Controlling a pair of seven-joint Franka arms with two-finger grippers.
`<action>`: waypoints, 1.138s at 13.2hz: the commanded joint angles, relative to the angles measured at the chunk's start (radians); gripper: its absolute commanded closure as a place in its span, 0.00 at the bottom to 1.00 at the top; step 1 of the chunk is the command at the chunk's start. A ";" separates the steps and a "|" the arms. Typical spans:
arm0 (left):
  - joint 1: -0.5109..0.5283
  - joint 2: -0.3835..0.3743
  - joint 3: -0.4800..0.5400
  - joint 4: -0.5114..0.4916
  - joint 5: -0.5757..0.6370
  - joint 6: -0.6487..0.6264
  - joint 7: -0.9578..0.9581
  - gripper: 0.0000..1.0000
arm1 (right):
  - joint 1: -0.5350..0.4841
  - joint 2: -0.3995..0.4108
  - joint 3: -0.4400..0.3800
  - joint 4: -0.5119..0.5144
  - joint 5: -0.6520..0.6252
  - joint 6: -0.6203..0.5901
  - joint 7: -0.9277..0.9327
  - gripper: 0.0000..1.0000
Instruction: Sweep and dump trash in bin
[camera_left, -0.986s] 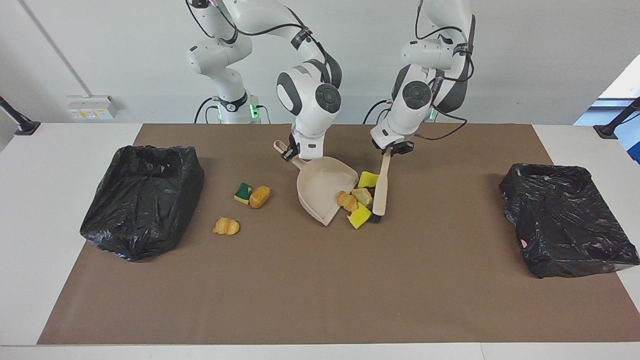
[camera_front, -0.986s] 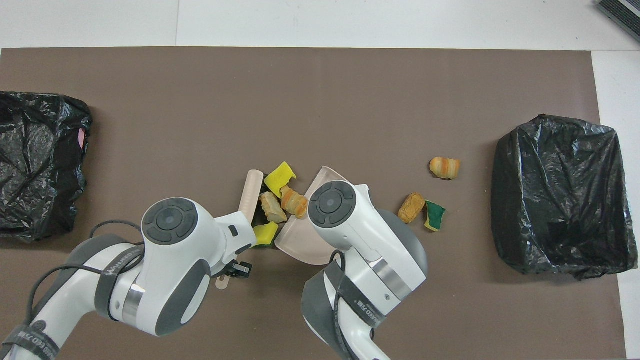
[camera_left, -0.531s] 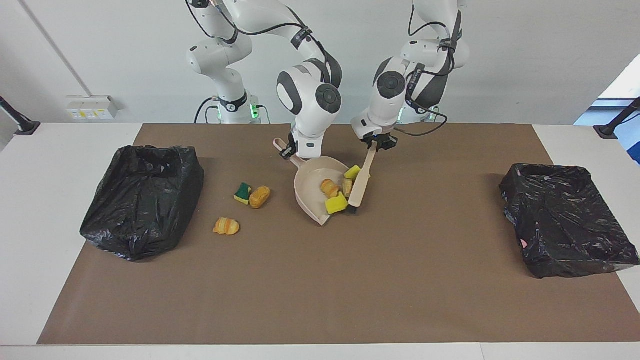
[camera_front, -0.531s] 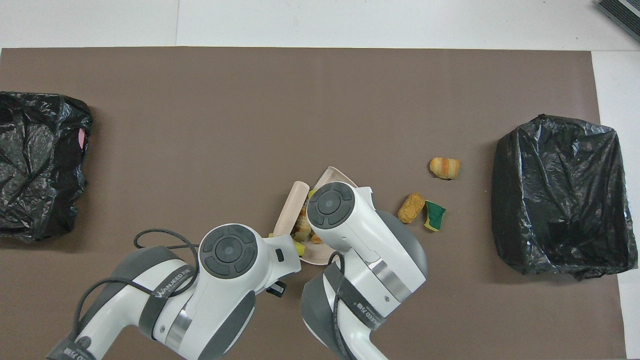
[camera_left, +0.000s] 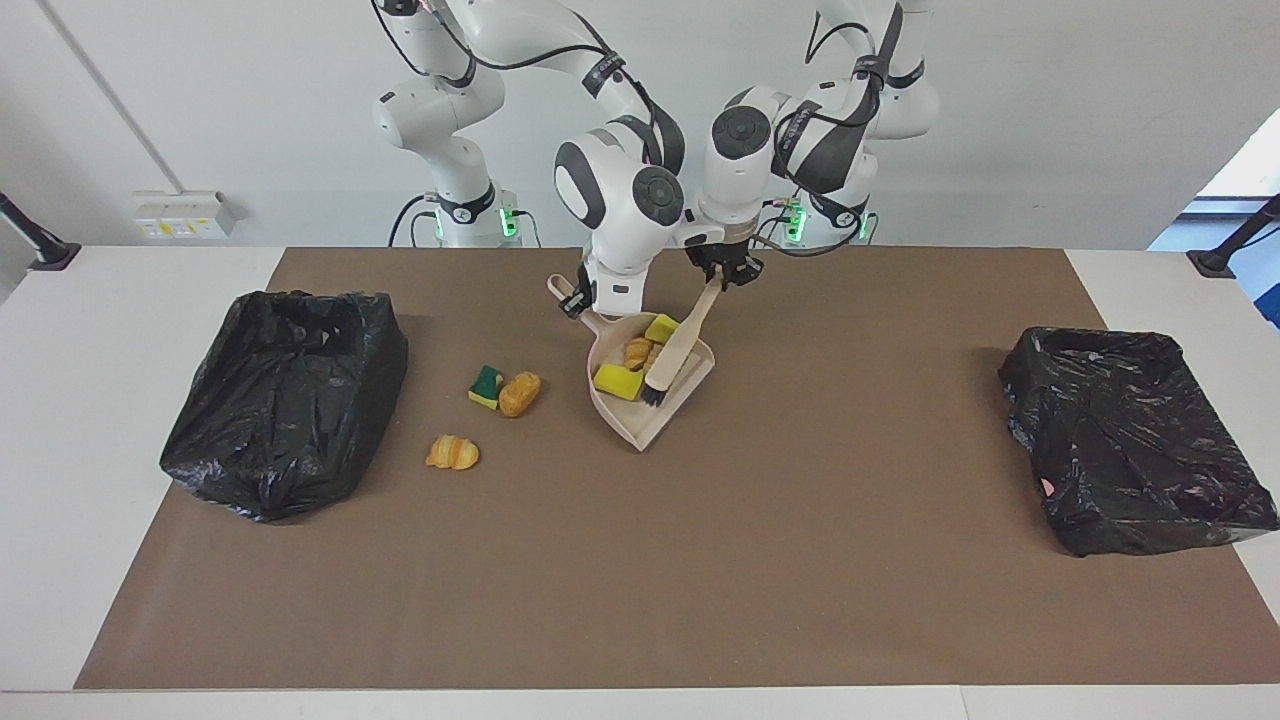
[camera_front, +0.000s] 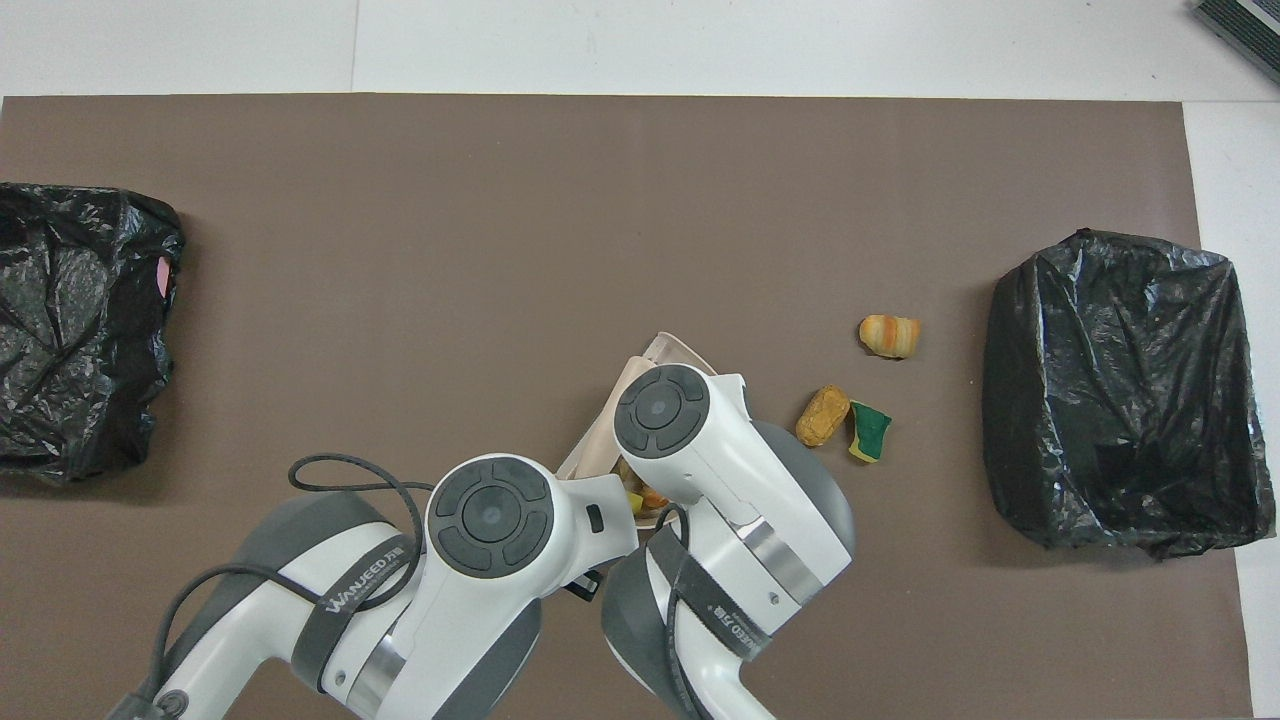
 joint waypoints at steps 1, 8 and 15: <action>0.005 0.012 -0.004 0.025 0.004 -0.015 -0.109 1.00 | -0.003 -0.011 0.001 -0.002 -0.003 -0.003 0.041 1.00; 0.126 0.000 0.011 0.022 0.009 -0.132 -0.169 1.00 | -0.003 -0.011 0.001 -0.001 0.000 0.005 0.039 1.00; 0.134 -0.159 0.007 -0.149 -0.008 -0.208 -0.485 1.00 | -0.011 -0.006 0.001 -0.004 -0.003 0.031 -0.181 1.00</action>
